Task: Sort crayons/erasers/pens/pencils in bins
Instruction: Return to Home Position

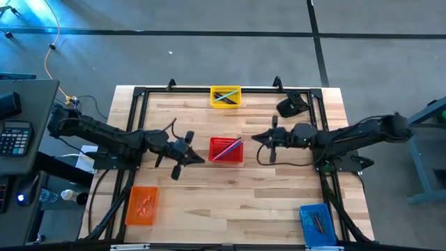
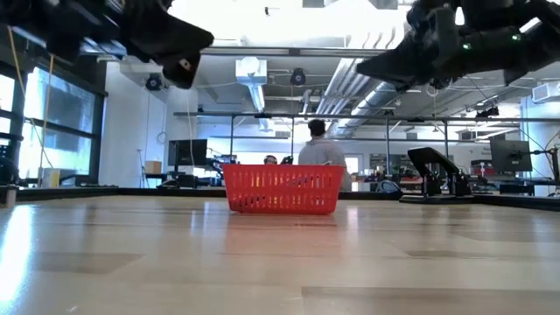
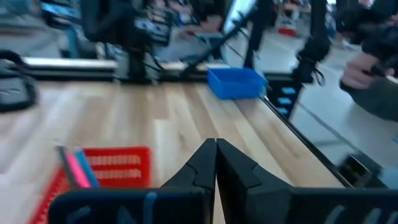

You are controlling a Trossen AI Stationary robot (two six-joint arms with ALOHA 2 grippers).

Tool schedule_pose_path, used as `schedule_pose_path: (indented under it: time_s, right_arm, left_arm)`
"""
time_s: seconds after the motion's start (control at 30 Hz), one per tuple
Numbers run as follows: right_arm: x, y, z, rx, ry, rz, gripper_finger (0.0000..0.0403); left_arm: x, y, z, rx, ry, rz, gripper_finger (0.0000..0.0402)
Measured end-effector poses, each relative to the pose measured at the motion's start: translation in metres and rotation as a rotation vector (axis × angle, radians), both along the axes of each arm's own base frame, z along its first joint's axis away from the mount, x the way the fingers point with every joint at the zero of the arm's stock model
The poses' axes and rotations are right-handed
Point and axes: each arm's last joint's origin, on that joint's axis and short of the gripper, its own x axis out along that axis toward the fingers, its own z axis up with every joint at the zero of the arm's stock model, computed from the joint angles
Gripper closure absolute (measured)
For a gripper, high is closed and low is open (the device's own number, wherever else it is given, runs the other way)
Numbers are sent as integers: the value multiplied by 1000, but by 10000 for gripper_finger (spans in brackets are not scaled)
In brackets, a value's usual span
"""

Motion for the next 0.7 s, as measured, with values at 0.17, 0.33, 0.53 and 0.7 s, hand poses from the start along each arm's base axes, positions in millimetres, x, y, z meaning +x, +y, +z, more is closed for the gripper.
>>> schedule_pose_path:
  time_s: [0.17,0.33,0.53,0.7]
  right_arm:
    - [-22,-11,4,-27,61,-57,401]
    - [-43,-15,5,-40,82,-90,401]
    - [-67,-14,-6,-47,23,-117,401]
    - [-82,-11,-15,-53,-44,-120,401]
  left_arm:
    - [-12,15,-6,-4,-82,72,401]
    - [-32,25,-7,1,-128,136,401]
    - [-59,29,-10,5,-208,234,401]
    - [-78,26,-20,-34,-239,261,402]
